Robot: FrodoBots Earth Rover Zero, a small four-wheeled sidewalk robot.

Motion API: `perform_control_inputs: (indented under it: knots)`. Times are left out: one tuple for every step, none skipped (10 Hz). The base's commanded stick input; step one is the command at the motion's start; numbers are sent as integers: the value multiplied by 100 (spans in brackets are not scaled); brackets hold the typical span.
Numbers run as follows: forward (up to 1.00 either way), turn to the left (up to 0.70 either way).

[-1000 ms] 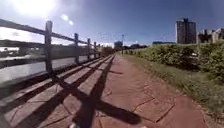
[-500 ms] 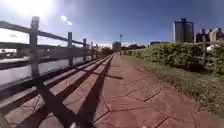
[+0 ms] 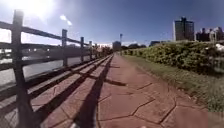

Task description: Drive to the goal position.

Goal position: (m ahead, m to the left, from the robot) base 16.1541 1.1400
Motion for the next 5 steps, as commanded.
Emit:
perform_control_inputs:
  knots:
    - [85, 0]
    - [85, 0]
    - [85, 0]
    - [85, 0]
    - [85, 0]
